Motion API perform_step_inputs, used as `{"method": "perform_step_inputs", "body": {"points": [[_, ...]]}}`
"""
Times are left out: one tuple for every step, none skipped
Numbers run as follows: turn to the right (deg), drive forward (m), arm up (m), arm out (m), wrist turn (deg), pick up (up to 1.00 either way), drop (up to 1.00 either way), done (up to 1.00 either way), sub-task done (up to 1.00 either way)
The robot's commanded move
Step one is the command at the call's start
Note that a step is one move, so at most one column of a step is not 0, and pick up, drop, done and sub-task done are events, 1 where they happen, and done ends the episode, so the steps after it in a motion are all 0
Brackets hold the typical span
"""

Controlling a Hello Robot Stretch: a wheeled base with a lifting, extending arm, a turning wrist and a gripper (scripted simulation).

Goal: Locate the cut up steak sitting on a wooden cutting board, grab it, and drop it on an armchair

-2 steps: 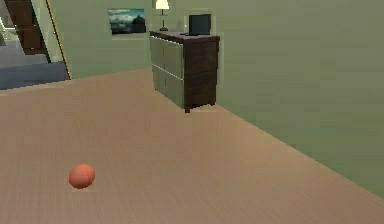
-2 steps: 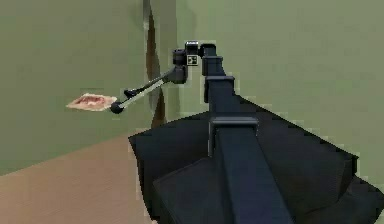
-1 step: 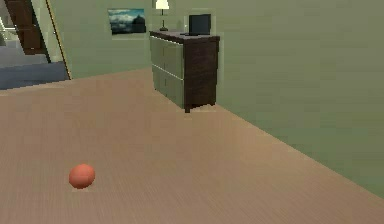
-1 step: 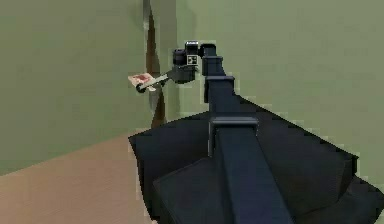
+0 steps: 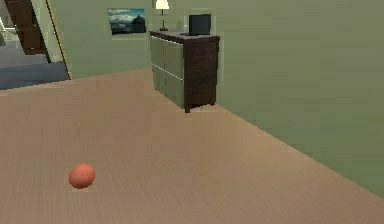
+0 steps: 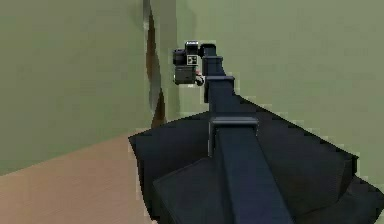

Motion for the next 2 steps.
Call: {"method": "perform_step_inputs", "body": {"points": [[0.0, 0.0, 0.0, 0.0, 30.0, 0.0, 0.0, 0.0, 0.0], [0.0, 0.0, -0.38, 0.0, 0.0, 0.0, 0.0, 0.0, 0.0]]}}
